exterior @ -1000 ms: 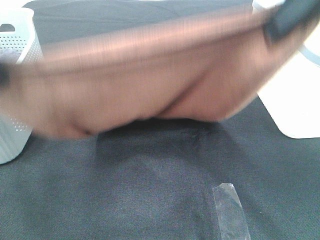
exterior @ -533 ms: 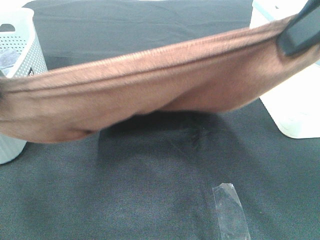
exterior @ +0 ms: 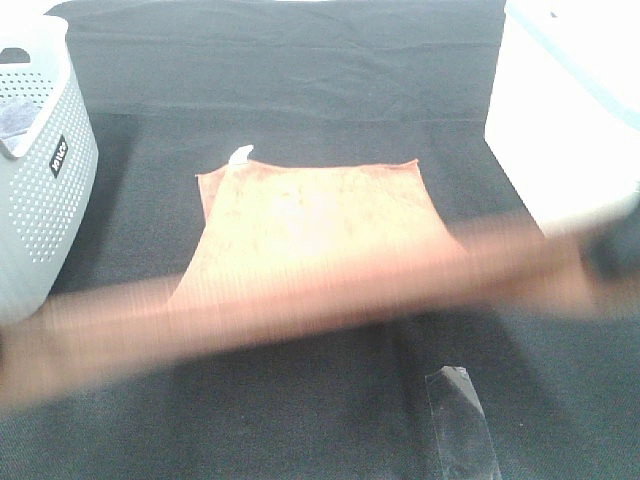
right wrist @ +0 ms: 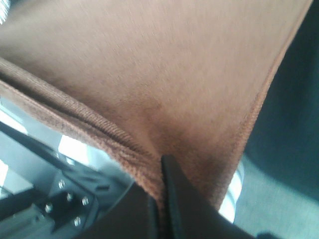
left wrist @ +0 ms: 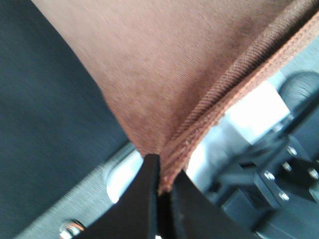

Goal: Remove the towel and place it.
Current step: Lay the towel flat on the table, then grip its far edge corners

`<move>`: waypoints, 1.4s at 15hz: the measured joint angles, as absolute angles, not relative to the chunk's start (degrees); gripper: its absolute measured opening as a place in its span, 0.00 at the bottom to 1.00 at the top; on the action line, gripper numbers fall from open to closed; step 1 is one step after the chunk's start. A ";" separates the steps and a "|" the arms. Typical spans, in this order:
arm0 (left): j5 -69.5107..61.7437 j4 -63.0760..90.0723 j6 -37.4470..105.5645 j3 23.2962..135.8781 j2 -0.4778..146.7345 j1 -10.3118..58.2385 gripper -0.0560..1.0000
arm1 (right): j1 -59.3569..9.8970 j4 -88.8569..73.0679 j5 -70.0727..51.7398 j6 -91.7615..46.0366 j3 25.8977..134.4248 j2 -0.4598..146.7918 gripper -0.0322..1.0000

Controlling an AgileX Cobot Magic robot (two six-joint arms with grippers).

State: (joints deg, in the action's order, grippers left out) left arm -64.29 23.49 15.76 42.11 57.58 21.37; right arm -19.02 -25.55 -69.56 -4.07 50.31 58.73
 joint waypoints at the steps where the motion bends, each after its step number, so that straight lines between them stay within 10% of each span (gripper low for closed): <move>1: -64.29 24.06 15.76 40.62 57.58 21.37 0.05 | -19.02 -25.90 -69.50 -3.95 48.24 58.67 0.04; 21: -65.26 29.51 17.48 38.39 89.09 20.74 0.05 | -18.51 -26.87 -57.58 -7.62 35.64 86.69 0.04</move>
